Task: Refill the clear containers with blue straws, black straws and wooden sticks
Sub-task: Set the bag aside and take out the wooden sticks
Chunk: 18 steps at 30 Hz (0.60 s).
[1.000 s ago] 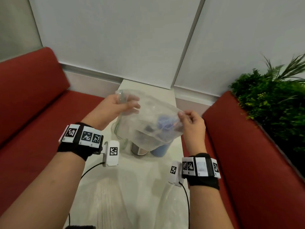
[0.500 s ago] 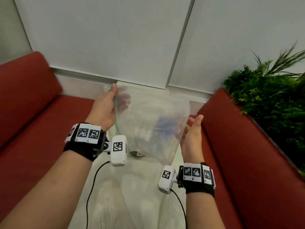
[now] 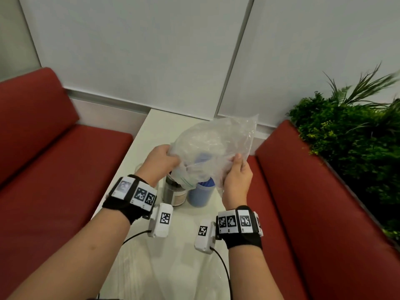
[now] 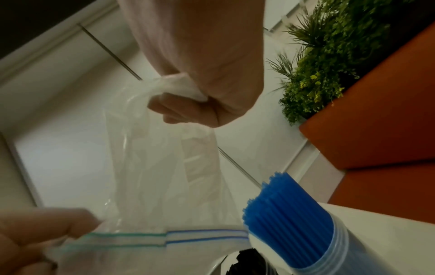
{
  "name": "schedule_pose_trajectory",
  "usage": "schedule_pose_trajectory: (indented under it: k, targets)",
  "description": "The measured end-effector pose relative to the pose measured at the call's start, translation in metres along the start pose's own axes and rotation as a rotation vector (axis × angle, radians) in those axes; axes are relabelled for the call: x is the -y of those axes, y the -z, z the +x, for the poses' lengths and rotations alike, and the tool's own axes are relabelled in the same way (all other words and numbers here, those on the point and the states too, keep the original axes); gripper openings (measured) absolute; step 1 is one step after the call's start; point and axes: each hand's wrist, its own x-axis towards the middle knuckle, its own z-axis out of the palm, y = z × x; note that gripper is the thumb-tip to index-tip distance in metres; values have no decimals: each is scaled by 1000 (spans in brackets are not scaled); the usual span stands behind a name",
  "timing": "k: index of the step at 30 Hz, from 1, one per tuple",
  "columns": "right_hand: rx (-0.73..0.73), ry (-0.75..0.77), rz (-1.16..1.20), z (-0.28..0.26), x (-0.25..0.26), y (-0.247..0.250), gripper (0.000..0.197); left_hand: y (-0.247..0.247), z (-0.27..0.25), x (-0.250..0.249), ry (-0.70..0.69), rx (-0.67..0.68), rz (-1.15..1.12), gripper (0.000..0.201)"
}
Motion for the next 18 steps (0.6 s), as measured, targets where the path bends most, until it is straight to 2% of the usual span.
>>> schedule_pose_trajectory:
  k: [2, 3, 7, 9, 11, 15, 18]
  targets:
    - [12, 26, -71, 5, 0, 6, 38, 0, 3, 8, -51, -182, 25, 11]
    - [18, 39, -104, 7, 0, 11, 39, 4, 5, 9, -65, -242, -7, 13]
    - [88, 44, -138, 8, 0, 22, 40, 17, 9, 11, -71, -428, -261, 18]
    - [105, 47, -146, 8, -1, 23, 46, 19, 8, 10, -72, -492, -285, 19]
    - [100, 28, -131, 13, -3, 31, 51, 27, 7, 10, -147, -517, -199, 26]
    - [91, 9, -175, 19, -4, 46, 53, 54, 3, 4, -280, -570, 83, 56]
    - [44, 6, -136, 13, -8, 41, 53, 53, 3, -4, -259, -437, -71, 57]
